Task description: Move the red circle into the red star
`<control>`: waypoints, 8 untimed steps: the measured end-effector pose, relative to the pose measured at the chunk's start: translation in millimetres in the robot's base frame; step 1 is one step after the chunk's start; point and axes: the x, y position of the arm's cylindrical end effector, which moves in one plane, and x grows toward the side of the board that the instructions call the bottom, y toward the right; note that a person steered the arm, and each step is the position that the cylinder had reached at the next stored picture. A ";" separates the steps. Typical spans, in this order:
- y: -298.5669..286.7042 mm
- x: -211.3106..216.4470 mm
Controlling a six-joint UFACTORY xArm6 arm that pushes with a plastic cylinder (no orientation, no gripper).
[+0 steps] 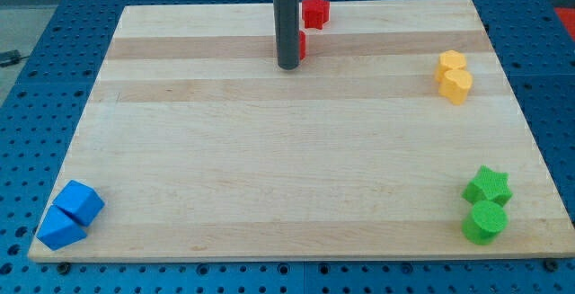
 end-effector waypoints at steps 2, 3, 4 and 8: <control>2.6 -45.1; 2.8 -55.5; 2.9 -50.3; 71.8 28.9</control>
